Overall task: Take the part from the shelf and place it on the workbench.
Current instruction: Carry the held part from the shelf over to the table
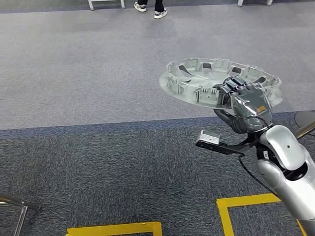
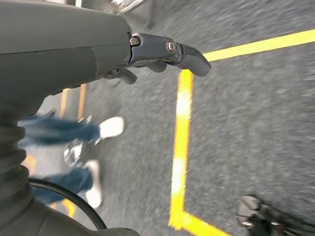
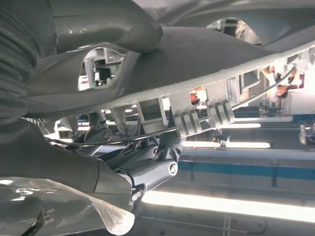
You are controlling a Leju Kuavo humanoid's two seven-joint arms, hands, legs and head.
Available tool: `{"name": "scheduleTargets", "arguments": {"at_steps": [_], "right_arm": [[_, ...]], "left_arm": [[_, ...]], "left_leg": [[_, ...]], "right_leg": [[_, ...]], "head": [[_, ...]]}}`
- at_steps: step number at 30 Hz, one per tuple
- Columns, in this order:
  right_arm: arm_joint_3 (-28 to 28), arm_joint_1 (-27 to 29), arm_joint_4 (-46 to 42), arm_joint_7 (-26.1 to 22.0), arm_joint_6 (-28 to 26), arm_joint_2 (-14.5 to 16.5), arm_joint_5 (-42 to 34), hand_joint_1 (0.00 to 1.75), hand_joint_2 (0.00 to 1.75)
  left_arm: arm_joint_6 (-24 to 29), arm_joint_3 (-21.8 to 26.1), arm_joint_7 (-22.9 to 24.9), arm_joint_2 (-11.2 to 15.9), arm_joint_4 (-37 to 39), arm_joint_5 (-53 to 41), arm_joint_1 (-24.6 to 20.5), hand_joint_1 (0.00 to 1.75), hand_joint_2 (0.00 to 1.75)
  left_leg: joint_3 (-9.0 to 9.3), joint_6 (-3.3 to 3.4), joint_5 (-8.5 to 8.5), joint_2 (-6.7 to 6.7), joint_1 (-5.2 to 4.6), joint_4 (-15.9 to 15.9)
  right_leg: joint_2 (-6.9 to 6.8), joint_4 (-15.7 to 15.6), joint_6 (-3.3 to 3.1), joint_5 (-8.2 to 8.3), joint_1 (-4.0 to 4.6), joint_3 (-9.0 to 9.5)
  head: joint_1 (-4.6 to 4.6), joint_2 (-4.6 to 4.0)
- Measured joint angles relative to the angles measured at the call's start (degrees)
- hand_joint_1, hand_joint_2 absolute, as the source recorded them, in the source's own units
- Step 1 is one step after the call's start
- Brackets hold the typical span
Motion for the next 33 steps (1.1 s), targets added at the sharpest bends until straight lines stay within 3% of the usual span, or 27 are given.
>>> {"name": "scheduleTargets", "arguments": {"at_steps": [2,3,4,6,8,10,12,13,14,17,19,21,22,24,25,27,28,29,31,33], "right_arm": [[0.1,-0.2,0.3,-0.1,0.0,0.3,0.0,1.75,1.75],[0.2,-0.3,0.5,-0.2,0.0,0.6,0.0,1.75,1.75],[0.3,-0.5,0.7,-0.3,0.1,0.8,0.0,1.75,1.75],[0.8,-0.8,1.2,-0.4,0.1,1.6,-0.1,1.75,1.75],[1.3,-1.3,1.8,-0.5,0.3,2.6,-0.3,1.75,1.75],[1.8,-2.1,2.5,-0.7,0.7,3.5,-0.7,1.75,1.75],[2.3,-3.2,3.2,-0.9,1.3,4.5,-1.0,1.75,1.75],[2.6,-3.8,3.6,-1.0,1.6,4.9,-1.1,1.75,1.75],[2.9,-4.5,3.9,-1.0,1.8,5.4,-1.3,1.75,1.75],[3.9,-6.5,4.8,-1.1,2.2,6.6,-1.7,1.75,1.75],[4.5,-7.9,5.2,-1.0,2.4,6.9,-2.0,1.75,1.75],[5.2,-9.1,5.6,-0.8,2.7,7.2,-2.4,1.75,1.75],[5.5,-9.6,5.7,-0.7,2.9,7.4,-2.5,1.75,1.75],[6.2,-10.6,5.9,-0.6,3.2,7.6,-2.8,1.75,1.75],[6.6,-10.9,6.0,-0.6,3.4,7.7,-2.8,1.75,1.75],[7.3,-11.3,6.3,-0.6,3.6,7.9,-2.8,1.75,1.75],[7.7,-11.5,6.4,-0.5,3.8,8.1,-2.8,1.75,1.75],[8.0,-11.6,6.5,-0.5,3.9,8.2,-2.8,1.75,1.75],[8.4,-12.1,6.7,-0.5,4.0,8.5,-2.8,1.75,1.75],[8.7,-12.8,6.9,-0.4,4.1,8.8,-2.8,1.75,1.75]], "left_arm": [[-0.8,0.5,1.6,0.1,0.0,0.1,0.0,0.0,1.75],[-1.2,0.8,2.5,0.2,0.0,0.2,0.0,0.0,1.75],[-1.5,1.1,3.5,0.2,0.0,0.2,0.0,0.0,1.75],[-2.4,1.7,5.7,0.3,0.0,0.4,0.1,0.0,1.75],[-4.3,2.1,7.8,0.2,0.0,0.5,0.2,0.0,1.75],[-6.4,2.5,9.9,0.1,0.0,0.5,0.1,0.0,1.75],[-8.1,2.9,11.6,0.1,0.0,0.5,0.0,0.0,1.75],[-8.6,3.0,12.3,0.0,0.0,0.5,0.0,0.0,1.75],[-9.0,3.1,12.8,0.0,0.0,0.5,0.1,0.0,1.75],[-9.7,3.2,13.4,0.0,0.0,-0.1,0.1,0.0,1.75],[-9.7,3.2,13.2,0.0,0.0,-0.9,0.0,0.0,1.75],[-9.4,3.2,13.0,0.1,0.0,-1.8,0.0,0.0,1.75],[-9.3,3.2,13.0,0.2,0.0,-2.1,0.1,0.0,1.75],[-9.2,3.2,12.8,0.2,0.0,-2.5,0.1,0.0,1.75],[-9.2,3.2,12.6,0.2,0.0,-2.5,0.1,0.0,1.75],[-9.2,3.2,12.3,0.3,0.0,-2.7,0.0,0.0,1.75],[-9.1,3.2,12.1,0.2,0.0,-2.8,0.0,0.0,1.75],[-9.1,3.2,12.1,0.2,0.0,-2.9,0.0,0.0,1.75],[-9.1,3.2,11.9,0.1,0.0,-3.0,0.0,0.0,1.75],[-9.2,3.2,11.7,0.1,0.0,-3.0,-0.1,0.0,1.75]], "left_leg": [[-0.32,-0.46,-0.14,-1.08,0.01,0.4],[-0.59,-0.8,-0.14,-1.54,0.02,0.6],[-0.87,-1.12,-0.09,-1.96,0.02,0.7],[-1.09,-1.69,-0.06,-2.54,0.14,0.8],[-1.83,-2.32,-1.38,-0.9,0.08,2.6],[-4.75,-2.91,-4.88,1.58,0.16,9.2],[-8.02,-3.16,-7.61,2.29,0.42,16.3],[-8.45,-3.16,-7.39,2.33,0.49,17.2],[-7.84,-3.08,-6.14,2.37,0.51,16.0],[-2.64,-2.57,-0.88,3.94,0.13,5.2],[-1.03,-2.12,-0.27,4.94,-0.4,1.5],[-0.93,-1.51,-0.39,4.37,-0.54,0.9],[-0.8,-1.22,-0.31,3.96,-0.46,0.7],[-0.5,-0.52,-0.16,3.24,-0.11,0.3],[-0.47,-0.32,-0.18,2.84,-0.03,0.2],[-0.44,-0.11,-0.21,1.87,0.02,0.3],[-0.39,-0.1,-0.22,1.34,0.02,0.3],[-0.31,-0.12,-0.25,0.78,0.04,0.3],[-0.12,-0.29,-0.37,-0.39,0.11,0.4],[-0.35,-0.71,-0.51,-1.39,0.08,0.8]], "right_leg": [[1.94,-7.3,-0.01,2.98,-0.36,3.4],[2.74,-9.2,-0.07,3.36,-0.45,4.39],[3.2,-9.7,-0.25,3.04,-0.43,4.78],[2.41,-10.0,-0.85,3.06,-0.41,4.94],[1.34,-10.2,-1.6,3.09,-0.47,5.25],[0.16,-10.2,-2.14,2.98,-0.27,5.49],[-0.96,-10.2,-2.36,2.83,-0.04,5.59],[-1.47,-10.2,-2.4,2.75,0.02,5.68],[-1.97,-10.2,-2.41,2.63,0.06,5.84],[-3.34,-10.2,-2.03,2.05,0.22,6.47],[-4.17,-10.1,-1.57,1.8,0.43,6.54],[-4.92,-10.2,-1.08,1.61,0.43,6.58],[-4.6,-10.0,-0.87,1.26,0.33,6.46],[-2.6,-6.4,-0.57,-0.91,0.16,4.63],[-1.44,-2.8,-0.51,-2.52,0.12,2.75],[-0.54,4.9,-0.35,-4.9,0.13,-1.48],[-0.45,6.6,-0.31,-4.76,0.14,-2.74],[-0.4,6.1,-0.34,-3.48,0.14,-2.93],[0.32,-1.1,-0.55,1.12,0.07,-0.26],[1.8,-8.0,-0.77,3.74,-0.06,3.1]], "head": [[-0.03,0.0],[-0.02,0.01],[0.01,0.01],[0.05,0.02],[-0.23,0.02],[-0.49,0.02],[-0.5,0.02],[-0.5,0.02],[-0.51,0.02],[-0.51,0.02],[-0.49,0.02],[-0.44,0.02],[-0.4,0.02],[-0.3,0.02],[-0.21,0.02],[-0.08,0.02],[-0.07,0.02],[-0.07,0.02],[-0.06,0.02],[-0.09,0.02]]}}
